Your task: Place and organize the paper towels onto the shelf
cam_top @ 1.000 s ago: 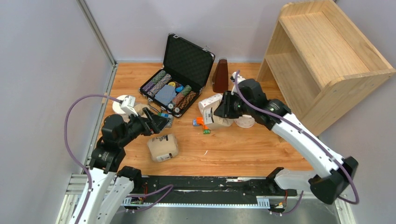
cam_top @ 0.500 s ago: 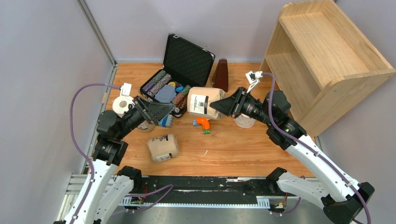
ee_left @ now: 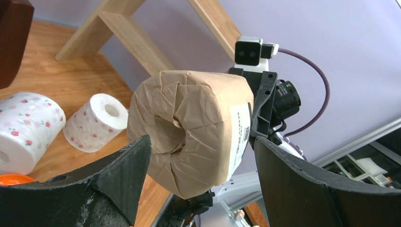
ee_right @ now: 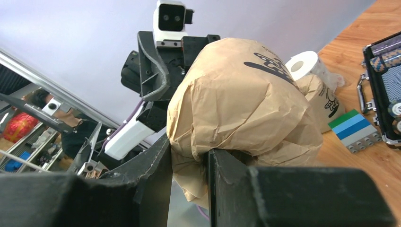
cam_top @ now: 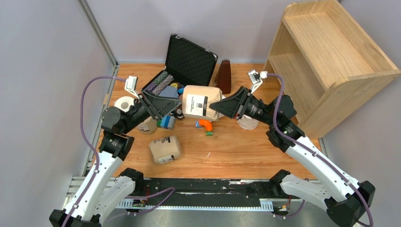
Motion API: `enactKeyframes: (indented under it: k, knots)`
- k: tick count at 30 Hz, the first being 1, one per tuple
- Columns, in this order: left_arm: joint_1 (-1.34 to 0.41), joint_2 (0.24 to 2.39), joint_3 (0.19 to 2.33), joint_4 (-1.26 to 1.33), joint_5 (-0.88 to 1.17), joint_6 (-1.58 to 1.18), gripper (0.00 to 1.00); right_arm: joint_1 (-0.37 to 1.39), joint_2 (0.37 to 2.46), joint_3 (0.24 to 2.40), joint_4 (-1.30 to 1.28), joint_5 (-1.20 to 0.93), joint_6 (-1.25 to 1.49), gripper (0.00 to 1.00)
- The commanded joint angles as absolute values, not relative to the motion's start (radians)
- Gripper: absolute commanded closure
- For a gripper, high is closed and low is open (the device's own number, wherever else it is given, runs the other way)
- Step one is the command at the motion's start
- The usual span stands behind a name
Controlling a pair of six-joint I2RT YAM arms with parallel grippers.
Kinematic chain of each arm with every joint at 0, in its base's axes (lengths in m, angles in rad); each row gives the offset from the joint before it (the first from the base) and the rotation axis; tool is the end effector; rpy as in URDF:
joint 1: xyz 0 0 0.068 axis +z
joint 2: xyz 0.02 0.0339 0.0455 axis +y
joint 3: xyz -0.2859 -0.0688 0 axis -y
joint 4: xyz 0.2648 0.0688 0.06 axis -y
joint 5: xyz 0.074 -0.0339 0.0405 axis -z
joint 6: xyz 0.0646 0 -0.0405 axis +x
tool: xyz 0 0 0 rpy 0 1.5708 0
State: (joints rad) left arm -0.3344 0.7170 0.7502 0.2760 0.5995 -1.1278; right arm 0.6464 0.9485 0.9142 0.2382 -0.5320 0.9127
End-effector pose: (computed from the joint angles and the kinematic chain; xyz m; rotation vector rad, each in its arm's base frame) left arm 0.1661 -0.0963 0.4089 0.0055 1.5074 -1.5885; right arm 0.1775 0.1750 0.4229 -0.3043 1.5848 1.6175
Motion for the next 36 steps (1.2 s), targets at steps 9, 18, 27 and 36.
enactKeyframes:
  k: [9, 18, 27, 36]
  knots:
    - [-0.423, 0.773, 0.788, 0.407, 0.627, -1.188, 0.25, 0.639, 0.971, 0.874, 0.463, -0.568, 0.985, 0.84]
    - [-0.45, 0.805, 0.768, 0.464, 0.625, -1.231, 0.36, 0.638, 1.017, 0.871, 0.527, -0.59, 1.013, 0.84]
    - [-0.452, 0.841, 0.779, 0.481, 0.605, -1.22, 0.75, 0.627, 0.996, 0.841, 0.462, -0.529, 0.978, 0.43]
    - [-0.453, 0.98, 1.094, -0.114, 0.539, -0.721, 0.99, 0.624, 0.801, 0.878, -0.07, -0.234, 0.75, 0.0]
